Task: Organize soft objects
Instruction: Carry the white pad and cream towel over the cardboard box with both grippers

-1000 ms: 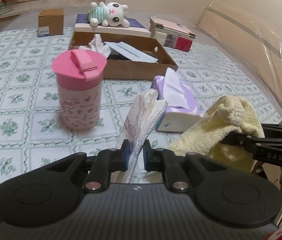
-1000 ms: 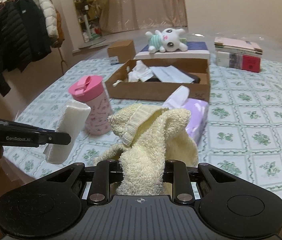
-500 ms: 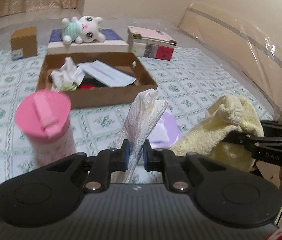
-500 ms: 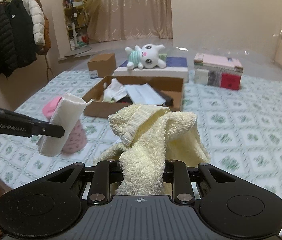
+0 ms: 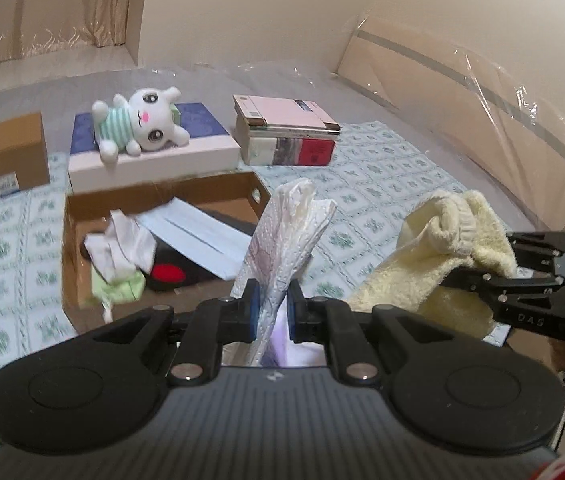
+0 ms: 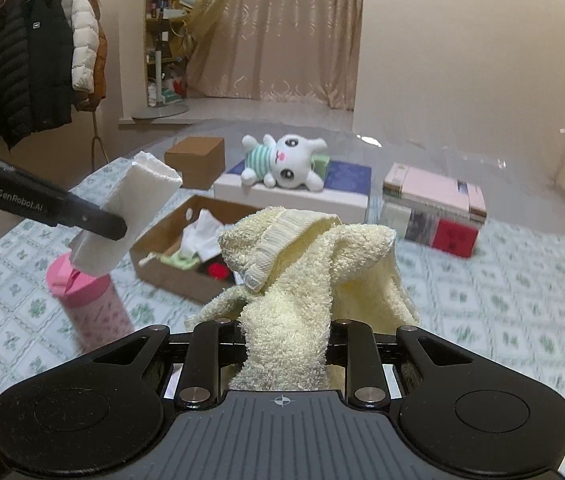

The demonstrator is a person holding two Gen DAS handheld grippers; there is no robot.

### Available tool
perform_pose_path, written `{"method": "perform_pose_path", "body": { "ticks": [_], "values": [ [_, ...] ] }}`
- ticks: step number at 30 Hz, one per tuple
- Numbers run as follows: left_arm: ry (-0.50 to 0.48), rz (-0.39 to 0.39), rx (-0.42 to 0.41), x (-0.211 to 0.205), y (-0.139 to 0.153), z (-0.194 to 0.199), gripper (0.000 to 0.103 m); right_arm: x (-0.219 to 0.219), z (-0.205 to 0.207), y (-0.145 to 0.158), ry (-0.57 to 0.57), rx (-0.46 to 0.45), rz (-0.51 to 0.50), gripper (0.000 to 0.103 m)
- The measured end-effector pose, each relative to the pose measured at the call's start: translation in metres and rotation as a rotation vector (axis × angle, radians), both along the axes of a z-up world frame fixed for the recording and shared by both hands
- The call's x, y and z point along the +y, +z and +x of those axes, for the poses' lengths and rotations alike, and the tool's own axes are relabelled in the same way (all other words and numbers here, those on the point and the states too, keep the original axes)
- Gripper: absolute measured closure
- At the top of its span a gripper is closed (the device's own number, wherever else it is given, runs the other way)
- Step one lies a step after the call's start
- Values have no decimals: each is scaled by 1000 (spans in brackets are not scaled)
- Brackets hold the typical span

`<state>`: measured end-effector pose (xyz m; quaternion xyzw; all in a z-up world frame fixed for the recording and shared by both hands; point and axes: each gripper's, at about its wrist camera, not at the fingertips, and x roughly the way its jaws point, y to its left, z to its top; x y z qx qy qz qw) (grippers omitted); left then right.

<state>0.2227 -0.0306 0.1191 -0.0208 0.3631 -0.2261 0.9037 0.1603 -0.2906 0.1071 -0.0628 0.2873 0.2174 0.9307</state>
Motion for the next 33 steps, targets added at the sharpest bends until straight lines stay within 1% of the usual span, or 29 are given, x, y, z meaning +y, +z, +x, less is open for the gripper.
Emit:
{"method": "perform_pose_path", "body": {
  "ticks": [5, 10, 14, 20, 25, 33],
  "values": [
    [0, 28, 19, 10, 9, 34, 91, 7, 38, 13, 21, -4, -11, 78],
    [20, 56, 38, 26, 11, 69, 91, 16, 79, 20, 33, 3, -19, 78],
    [50, 93, 48, 44, 10, 96, 91, 29, 109, 21, 46, 9, -37, 78],
    [95, 126, 72, 68, 3, 136, 91, 52, 154, 18, 60, 11, -73, 78],
    [129, 136, 95, 81, -14, 166, 91, 72, 183, 10, 70, 13, -91, 78],
    [155, 110, 154, 88, -60, 199, 91, 109, 223, -17, 105, 47, -76, 77]
  ]
}}
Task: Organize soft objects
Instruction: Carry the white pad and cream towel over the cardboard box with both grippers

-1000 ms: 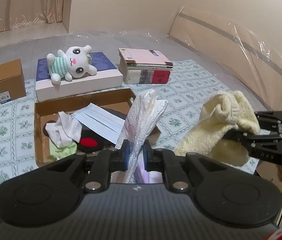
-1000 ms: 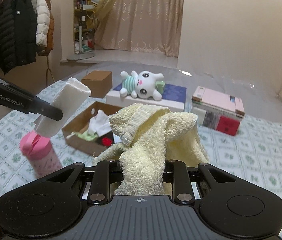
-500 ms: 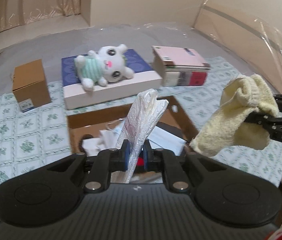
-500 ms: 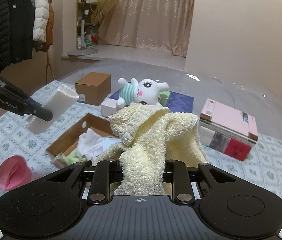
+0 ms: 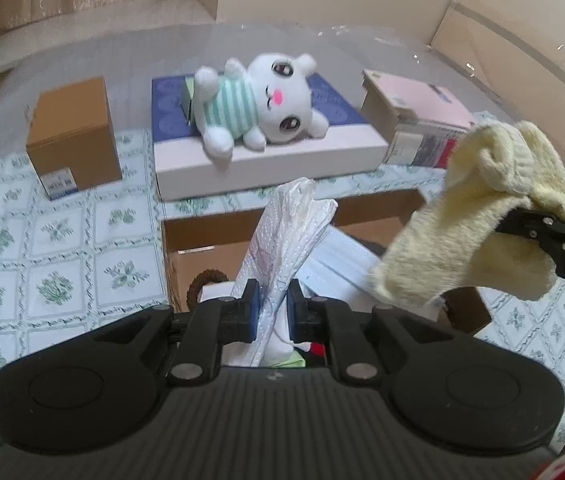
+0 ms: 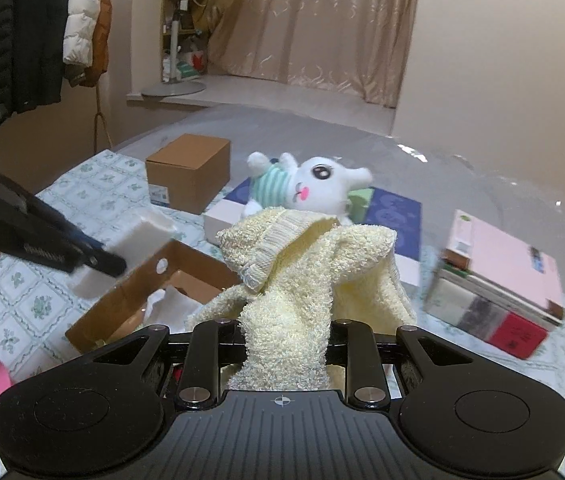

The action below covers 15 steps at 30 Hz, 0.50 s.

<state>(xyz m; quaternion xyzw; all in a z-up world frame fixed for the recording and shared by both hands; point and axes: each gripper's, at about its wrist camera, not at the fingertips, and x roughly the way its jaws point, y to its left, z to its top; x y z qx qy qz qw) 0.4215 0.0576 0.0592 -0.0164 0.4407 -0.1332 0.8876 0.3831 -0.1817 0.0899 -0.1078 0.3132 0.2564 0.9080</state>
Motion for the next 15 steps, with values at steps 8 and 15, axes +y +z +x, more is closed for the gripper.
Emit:
{"method": "perform_pose_path", "body": {
  "ticks": [8, 15],
  "values": [
    [-2, -15, 52, 9, -38, 15, 91, 49, 20, -62, 206, 150, -14, 77],
    [-29, -9, 83, 6, -63, 21, 91, 54, 31, -105, 264, 254, -151, 77]
  ]
}}
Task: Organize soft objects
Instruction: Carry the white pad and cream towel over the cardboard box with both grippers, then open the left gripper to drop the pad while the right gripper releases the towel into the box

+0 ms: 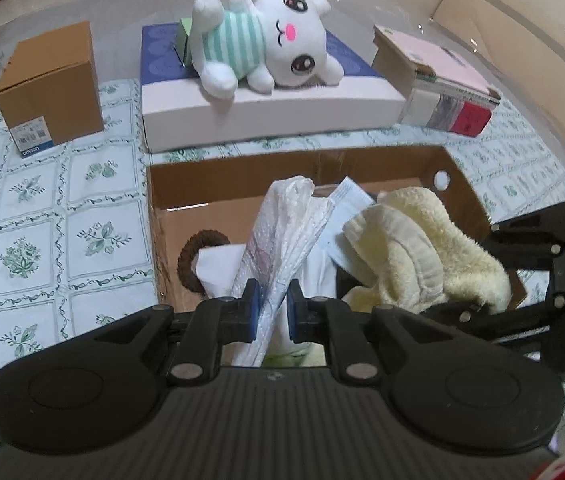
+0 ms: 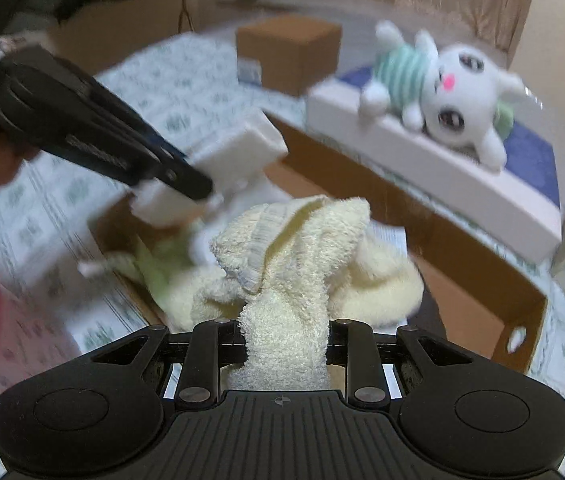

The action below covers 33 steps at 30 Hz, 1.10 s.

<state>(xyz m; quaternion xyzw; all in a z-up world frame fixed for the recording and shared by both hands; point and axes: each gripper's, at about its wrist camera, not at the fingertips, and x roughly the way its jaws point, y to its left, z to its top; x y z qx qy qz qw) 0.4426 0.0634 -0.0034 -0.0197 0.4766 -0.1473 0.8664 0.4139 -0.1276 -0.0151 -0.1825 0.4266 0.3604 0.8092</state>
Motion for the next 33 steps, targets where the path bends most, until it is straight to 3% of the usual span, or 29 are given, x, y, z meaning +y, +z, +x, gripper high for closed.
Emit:
{"method": "perform_pose_path", "body": {
  "ticks": [6, 11, 17, 21, 29, 33],
  "values": [
    [8, 57, -5, -4, -11, 6, 91, -19, 17, -19, -100, 3, -84, 77],
    [13, 76, 11, -6, -19, 10, 91, -24, 22, -23, -131, 49, -4, 75],
    [17, 50, 20, -3, -15, 8, 86, -27, 20, -13, -160, 37, 66, 53],
    [26, 47, 7, 0, -5, 4, 76, -42, 20, -1, -221, 30, 157, 36],
    [34, 68, -42, 1, 22, -19, 58, -64, 3, 30, -290, 8, 224, 32],
    [61, 28, -93, 6, 42, -39, 40, -72, -13, 44, -329, 2, 232, 32]
  ]
}}
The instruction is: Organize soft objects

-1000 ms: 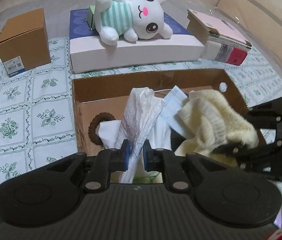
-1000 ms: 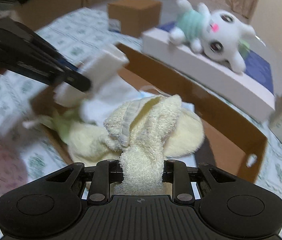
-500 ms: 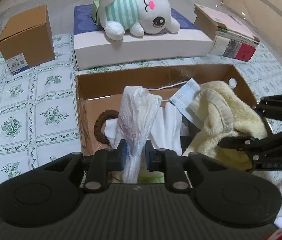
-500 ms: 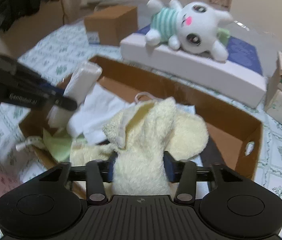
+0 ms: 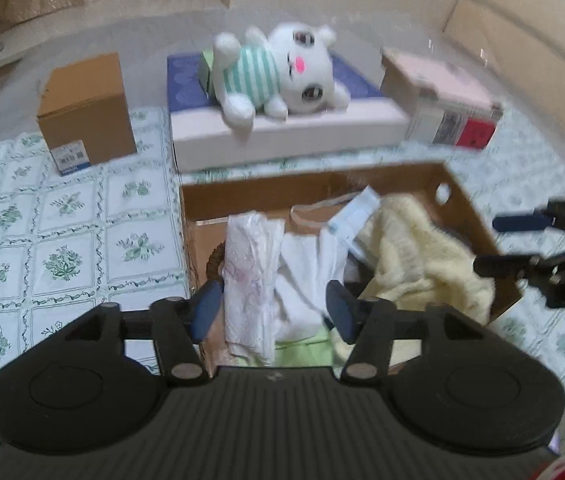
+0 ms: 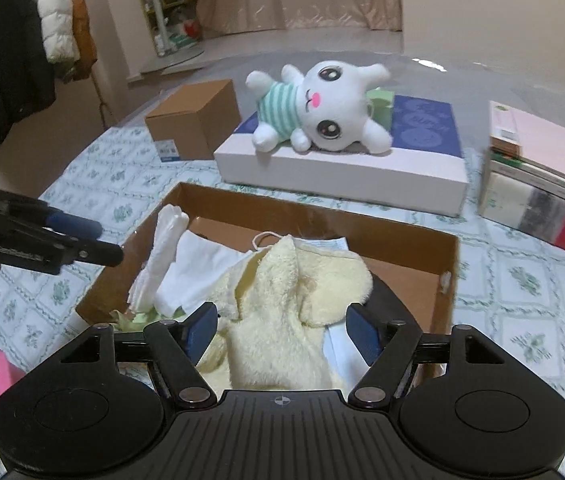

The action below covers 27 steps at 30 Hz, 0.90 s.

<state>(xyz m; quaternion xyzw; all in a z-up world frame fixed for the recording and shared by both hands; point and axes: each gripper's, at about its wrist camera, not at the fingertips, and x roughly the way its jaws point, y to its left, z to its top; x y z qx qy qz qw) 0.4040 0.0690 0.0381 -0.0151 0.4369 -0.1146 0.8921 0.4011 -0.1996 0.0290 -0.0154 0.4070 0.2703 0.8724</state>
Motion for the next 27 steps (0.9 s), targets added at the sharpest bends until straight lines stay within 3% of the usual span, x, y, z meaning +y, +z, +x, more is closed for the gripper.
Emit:
{"method": "perform_pose_path", "body": {
  "ticks": [1, 4, 11, 15, 27],
  "values": [
    [11, -18, -21, 2, 6, -6, 33, -2, -4, 3, -9, 3, 4, 32],
    [17, -30, -78, 4, 25, -25, 26, -7, -18, 13, -32, 10, 14, 32],
    [-32, 3, -159, -2, 65, -75, 24, -18, -66, 37, -75, -10, 26, 32],
    [-31, 6, -172, -4, 81, -107, 16, -27, -98, 56, -107, -25, 48, 32],
    [87, -10, -266, -23, 106, -218, 10, -43, -192, 88, -173, -86, 68, 32]
  ]
}}
